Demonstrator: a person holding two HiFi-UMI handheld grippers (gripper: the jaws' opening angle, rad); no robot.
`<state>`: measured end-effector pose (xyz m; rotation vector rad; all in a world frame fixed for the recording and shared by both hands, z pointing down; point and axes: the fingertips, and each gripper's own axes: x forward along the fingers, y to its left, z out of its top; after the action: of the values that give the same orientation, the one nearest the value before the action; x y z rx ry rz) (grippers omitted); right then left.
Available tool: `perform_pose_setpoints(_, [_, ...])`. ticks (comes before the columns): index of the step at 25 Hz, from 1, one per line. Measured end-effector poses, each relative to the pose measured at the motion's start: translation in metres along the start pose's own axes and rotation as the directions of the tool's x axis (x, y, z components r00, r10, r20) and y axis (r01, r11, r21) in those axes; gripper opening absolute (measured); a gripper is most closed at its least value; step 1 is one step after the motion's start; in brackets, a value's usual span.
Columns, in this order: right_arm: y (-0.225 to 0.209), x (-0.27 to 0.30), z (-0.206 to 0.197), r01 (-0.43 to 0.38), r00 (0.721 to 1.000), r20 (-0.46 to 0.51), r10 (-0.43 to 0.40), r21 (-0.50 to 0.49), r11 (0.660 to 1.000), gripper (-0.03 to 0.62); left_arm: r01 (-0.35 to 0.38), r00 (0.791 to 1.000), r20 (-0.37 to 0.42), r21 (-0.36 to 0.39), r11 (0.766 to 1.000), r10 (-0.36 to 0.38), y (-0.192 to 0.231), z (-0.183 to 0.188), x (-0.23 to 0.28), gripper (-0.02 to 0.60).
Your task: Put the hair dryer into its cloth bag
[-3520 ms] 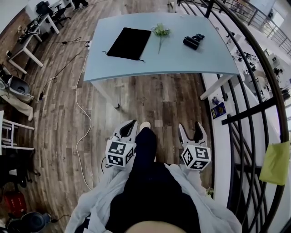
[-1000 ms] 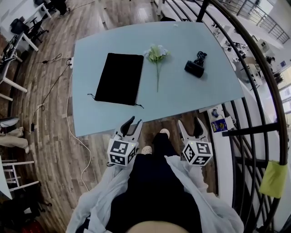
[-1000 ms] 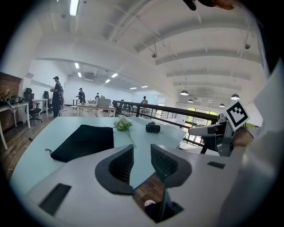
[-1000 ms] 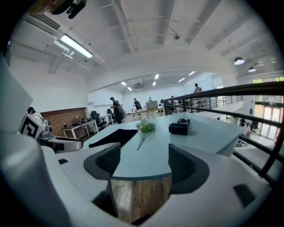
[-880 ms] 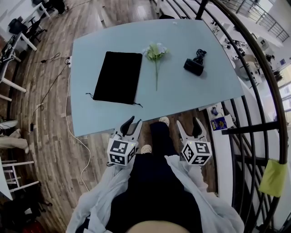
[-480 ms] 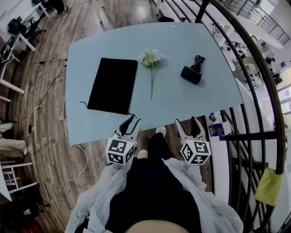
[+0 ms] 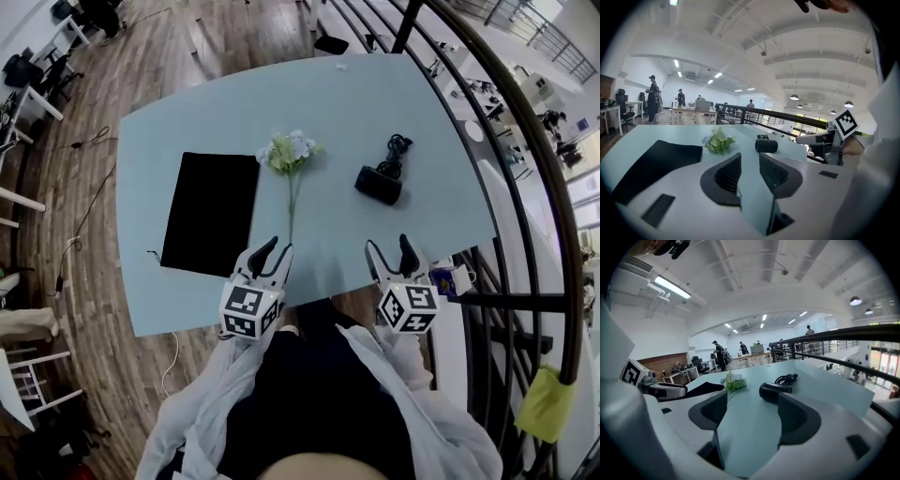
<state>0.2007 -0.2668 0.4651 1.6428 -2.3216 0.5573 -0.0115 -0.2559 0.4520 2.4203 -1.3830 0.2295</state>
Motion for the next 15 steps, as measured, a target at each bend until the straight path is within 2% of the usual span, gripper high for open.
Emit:
perform_pose_setpoints(10, [-0.057, 0.049, 0.026, -0.029, 0.999, -0.042, 0.029, -0.015, 0.999, 0.341, 0.038, 0.999, -0.024, 0.011, 0.999, -0.038, -0.009, 0.024, 0.081, 0.115])
perform_pose_setpoints(13, [-0.068, 0.066, 0.031, -0.122, 0.988, -0.098, 0.116, -0.06, 0.991, 0.349, 0.056, 0.998, -0.035, 0.038, 0.998, -0.055, -0.012, 0.03, 0.102, 0.115])
perform_pose_setpoints(15, [-0.075, 0.077, 0.04, -0.187, 0.976, -0.136, 0.169, -0.127, 0.974, 0.351, 0.065, 0.997, -0.044, 0.051, 0.997, -0.063, -0.013, 0.033, 0.113, 0.115])
